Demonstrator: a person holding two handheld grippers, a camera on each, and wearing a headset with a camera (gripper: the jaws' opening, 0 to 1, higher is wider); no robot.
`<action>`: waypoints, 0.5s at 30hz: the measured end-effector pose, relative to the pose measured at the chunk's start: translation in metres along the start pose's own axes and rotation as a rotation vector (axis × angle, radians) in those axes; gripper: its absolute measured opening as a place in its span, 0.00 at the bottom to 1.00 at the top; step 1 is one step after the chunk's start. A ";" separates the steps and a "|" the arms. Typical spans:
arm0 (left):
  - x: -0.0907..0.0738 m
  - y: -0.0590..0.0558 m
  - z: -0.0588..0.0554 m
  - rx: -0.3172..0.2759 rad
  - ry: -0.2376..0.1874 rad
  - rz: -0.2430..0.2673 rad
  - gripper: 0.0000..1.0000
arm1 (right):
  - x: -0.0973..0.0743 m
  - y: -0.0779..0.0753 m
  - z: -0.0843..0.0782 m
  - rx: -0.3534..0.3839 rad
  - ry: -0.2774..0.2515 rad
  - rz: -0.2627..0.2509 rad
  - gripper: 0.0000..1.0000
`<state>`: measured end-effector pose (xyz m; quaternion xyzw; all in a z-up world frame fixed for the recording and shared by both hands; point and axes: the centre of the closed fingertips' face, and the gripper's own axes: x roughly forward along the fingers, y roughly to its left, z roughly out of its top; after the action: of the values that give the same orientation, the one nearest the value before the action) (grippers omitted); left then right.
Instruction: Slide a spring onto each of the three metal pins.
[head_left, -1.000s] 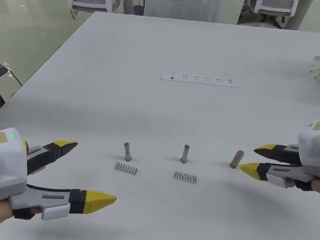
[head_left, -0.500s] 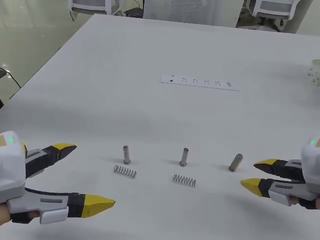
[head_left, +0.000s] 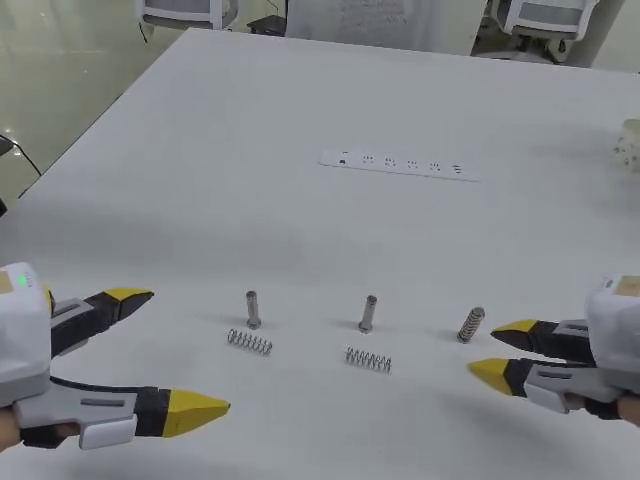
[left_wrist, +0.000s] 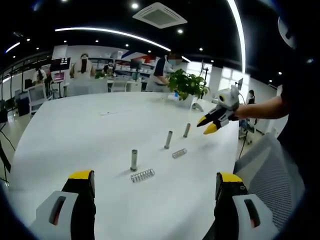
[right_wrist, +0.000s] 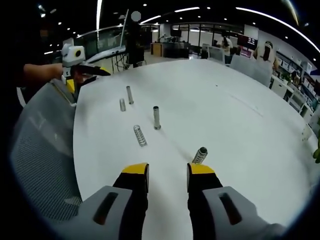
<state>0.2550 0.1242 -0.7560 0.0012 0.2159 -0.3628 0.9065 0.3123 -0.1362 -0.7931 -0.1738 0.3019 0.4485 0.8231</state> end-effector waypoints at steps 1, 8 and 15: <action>0.000 0.000 0.000 0.000 0.000 0.000 0.98 | 0.001 0.003 0.002 -0.003 -0.003 0.010 0.28; 0.000 -0.002 -0.002 -0.001 0.005 -0.004 0.98 | 0.015 0.016 0.017 -0.068 0.000 0.049 0.28; 0.001 -0.001 -0.001 0.000 0.005 -0.005 0.98 | 0.030 0.028 0.035 -0.085 -0.023 0.092 0.26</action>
<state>0.2541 0.1229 -0.7574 0.0014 0.2183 -0.3650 0.9050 0.3135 -0.0823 -0.7865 -0.1892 0.2808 0.5003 0.7969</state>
